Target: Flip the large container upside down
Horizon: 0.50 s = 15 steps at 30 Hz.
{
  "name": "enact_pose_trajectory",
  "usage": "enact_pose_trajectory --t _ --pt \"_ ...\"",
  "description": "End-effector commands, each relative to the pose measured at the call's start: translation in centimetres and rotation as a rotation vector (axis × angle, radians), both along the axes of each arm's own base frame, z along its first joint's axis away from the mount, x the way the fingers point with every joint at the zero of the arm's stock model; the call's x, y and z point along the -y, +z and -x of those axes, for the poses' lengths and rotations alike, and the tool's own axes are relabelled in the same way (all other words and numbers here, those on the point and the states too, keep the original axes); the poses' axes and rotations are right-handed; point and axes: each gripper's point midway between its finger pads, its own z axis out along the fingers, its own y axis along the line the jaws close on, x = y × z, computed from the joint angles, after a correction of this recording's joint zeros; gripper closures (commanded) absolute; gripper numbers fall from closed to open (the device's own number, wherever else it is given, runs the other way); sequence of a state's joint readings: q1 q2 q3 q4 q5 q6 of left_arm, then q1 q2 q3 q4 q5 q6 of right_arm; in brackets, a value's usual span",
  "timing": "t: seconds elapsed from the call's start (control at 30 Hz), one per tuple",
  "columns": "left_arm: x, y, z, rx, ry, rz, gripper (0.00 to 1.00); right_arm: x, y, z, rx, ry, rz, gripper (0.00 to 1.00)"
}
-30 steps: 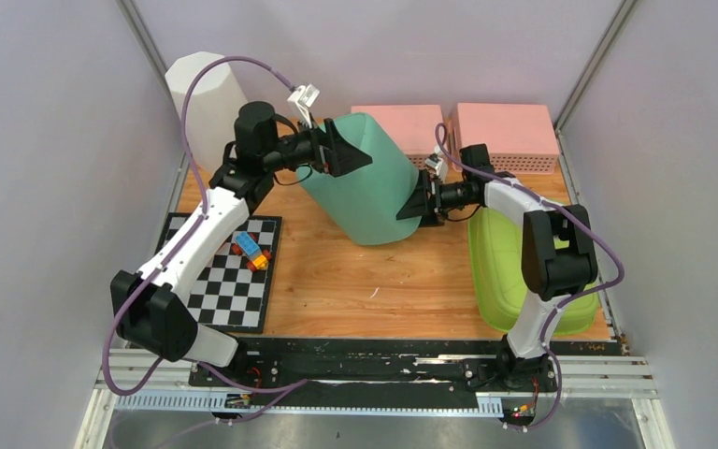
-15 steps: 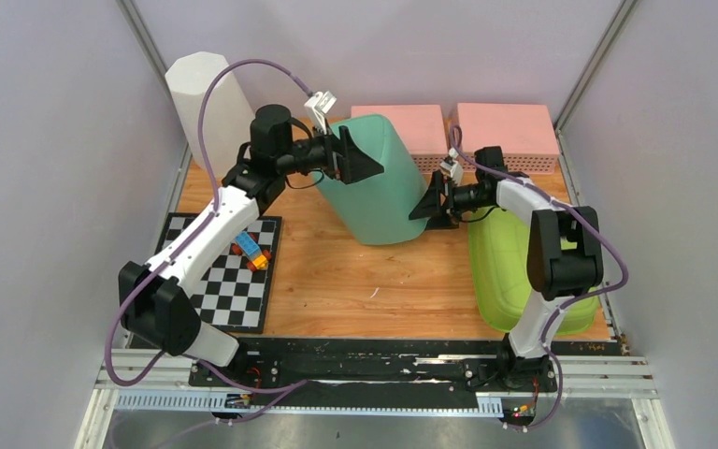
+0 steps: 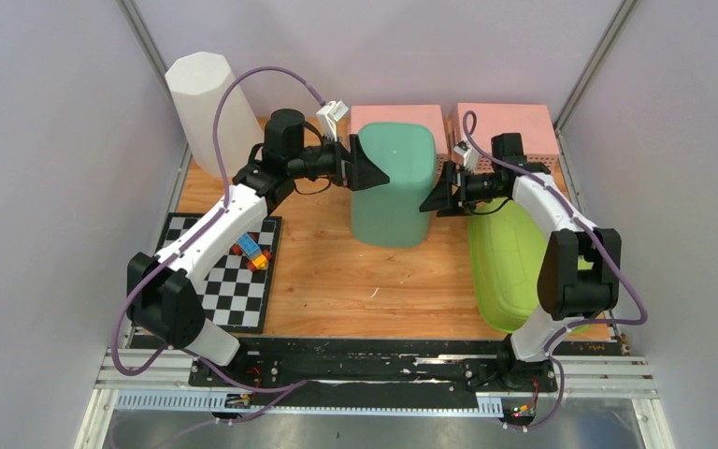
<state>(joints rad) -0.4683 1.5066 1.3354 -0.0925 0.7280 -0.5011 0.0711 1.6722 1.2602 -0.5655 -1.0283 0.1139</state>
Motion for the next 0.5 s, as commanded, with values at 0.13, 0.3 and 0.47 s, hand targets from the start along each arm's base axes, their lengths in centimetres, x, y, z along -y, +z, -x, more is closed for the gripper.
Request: enact_pose_trajectory --t 0.13,0.3,0.47 --pt "0.2 1.1 0.7 0.028 -0.018 0.002 0.0 1.7 3.0 -1.7 0.14 -0.053 0.082 0.0" --pt "-0.5 3.5 1.4 0.094 -0.008 0.001 0.0 2.3 5.8 -2.5 0.203 -0.083 0.066 0.0" --pt "-1.8 4.6 1.4 0.174 0.049 -0.047 0.0 2.3 8.7 -3.1 0.263 -0.101 0.04 0.0"
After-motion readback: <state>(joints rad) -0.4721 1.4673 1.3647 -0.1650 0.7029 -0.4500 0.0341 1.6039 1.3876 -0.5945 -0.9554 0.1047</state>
